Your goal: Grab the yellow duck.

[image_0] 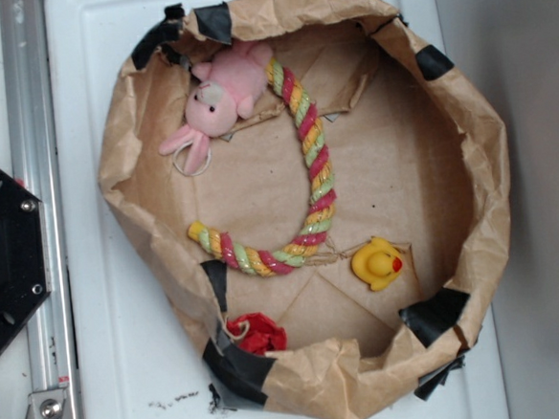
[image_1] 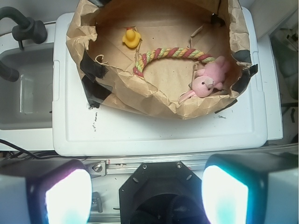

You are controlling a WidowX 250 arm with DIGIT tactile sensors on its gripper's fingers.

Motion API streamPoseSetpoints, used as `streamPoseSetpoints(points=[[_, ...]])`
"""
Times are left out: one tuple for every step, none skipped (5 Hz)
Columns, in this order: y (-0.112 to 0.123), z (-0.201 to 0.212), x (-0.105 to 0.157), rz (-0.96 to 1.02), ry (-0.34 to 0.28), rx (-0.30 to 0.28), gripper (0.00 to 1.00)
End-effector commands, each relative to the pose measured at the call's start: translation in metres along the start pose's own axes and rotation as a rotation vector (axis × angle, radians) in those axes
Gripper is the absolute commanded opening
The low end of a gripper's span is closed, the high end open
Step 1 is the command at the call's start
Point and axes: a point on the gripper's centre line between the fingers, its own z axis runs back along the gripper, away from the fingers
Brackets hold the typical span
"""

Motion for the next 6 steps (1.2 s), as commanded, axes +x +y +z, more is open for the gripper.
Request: streamPoseSetpoints(points=[[0.0, 0.0, 0.0, 0.0, 0.0, 0.0, 1.0], [0.015, -0.017, 0.049, 0.01, -0.112, 0.003, 1.0], [0.02, -0.033, 0.083, 0.021, -0.163, 0.021, 1.0], [0.024, -0.083, 0.127, -0.019, -0.167, 0.068, 1.0], [0.023, -0.123, 0.148, -0.05, -0.132, 0.068, 1.0], [0.017, -0.159, 0.163, -0.109, -0.145, 0.05, 1.0]])
